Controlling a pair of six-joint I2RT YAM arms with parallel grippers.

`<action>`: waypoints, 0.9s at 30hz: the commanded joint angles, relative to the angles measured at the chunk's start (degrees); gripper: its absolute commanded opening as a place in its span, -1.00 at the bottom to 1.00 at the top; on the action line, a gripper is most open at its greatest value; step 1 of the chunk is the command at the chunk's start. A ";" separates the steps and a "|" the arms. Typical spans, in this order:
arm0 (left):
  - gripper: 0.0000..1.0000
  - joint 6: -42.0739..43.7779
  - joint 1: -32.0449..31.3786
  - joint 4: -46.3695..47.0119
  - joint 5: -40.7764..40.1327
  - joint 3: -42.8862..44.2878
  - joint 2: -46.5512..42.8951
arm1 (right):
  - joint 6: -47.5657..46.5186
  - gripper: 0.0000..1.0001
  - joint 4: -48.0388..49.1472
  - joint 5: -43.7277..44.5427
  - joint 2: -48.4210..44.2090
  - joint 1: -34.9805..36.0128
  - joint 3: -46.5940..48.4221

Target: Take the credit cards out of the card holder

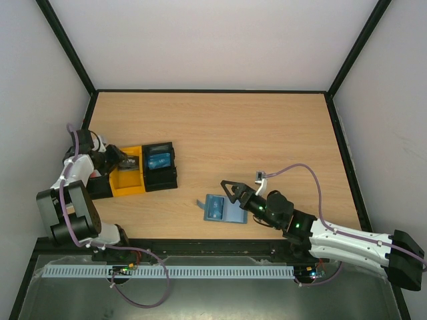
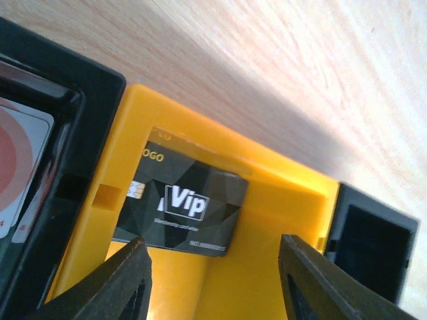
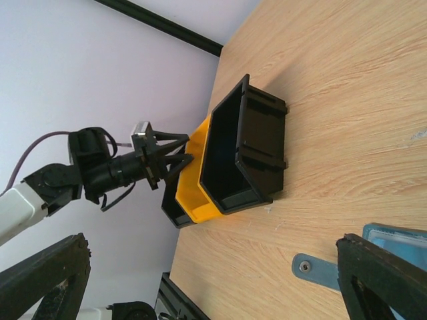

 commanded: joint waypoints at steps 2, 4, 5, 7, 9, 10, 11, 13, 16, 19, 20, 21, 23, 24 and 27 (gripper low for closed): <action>0.16 -4.01 0.25 2.97 1.10 0.41 -4.72 | 1.95 0.96 -2.46 1.25 -0.44 0.13 -0.26; 0.20 -4.59 0.22 2.96 1.56 0.73 -5.80 | 2.35 0.96 -3.06 1.07 -0.56 0.15 -0.30; 0.22 -4.86 0.19 2.80 1.87 1.09 -6.51 | 2.34 0.96 -3.42 1.03 -0.65 0.11 -0.26; 0.29 -5.08 0.26 2.50 3.06 1.33 -7.88 | 2.17 0.95 -4.59 1.14 -0.98 0.11 -0.05; 0.44 -5.26 0.19 1.72 3.66 1.35 -9.74 | 2.27 0.96 -7.56 2.04 -1.35 0.11 0.59; 0.52 -5.36 0.19 1.08 3.80 1.35 -10.73 | 2.44 0.95 -9.79 2.79 -1.37 0.11 1.13; 0.61 -5.32 0.05 0.41 4.09 1.26 -11.77 | 2.65 0.95 -12.48 3.64 -1.25 0.11 1.78; 0.90 -5.25 -0.18 -0.86 5.18 1.25 -13.69 | 2.75 0.96 -16.83 5.07 -0.84 0.11 3.07; 1.00 -4.94 -1.42 -2.61 6.09 0.81 -17.26 | 0.89 0.96 -19.03 4.10 -0.30 0.11 3.61; 1.00 -5.35 -3.20 -3.41 6.69 -0.50 -21.36 | -0.83 0.96 -18.41 2.09 0.06 0.11 3.10; 1.00 -5.79 -3.96 -3.30 7.22 -1.19 -22.73 | -1.31 0.97 -18.34 1.56 0.31 0.11 3.10; 1.00 -6.26 -4.88 -3.18 7.70 -1.80 -24.10 | -1.80 0.99 -18.41 0.95 0.77 0.11 3.13; 1.00 -7.90 -7.35 -3.10 7.26 -3.33 -26.58 | -2.94 0.93 -18.50 -0.24 2.16 0.11 3.47; 1.00 -8.74 -8.74 -2.94 6.86 -3.99 -27.82 | -3.36 0.86 -18.46 -1.00 3.06 0.11 3.54; 1.00 -11.21 -13.55 -2.90 4.72 -5.59 -30.96 | -4.42 0.67 -16.79 -3.88 5.86 0.11 3.46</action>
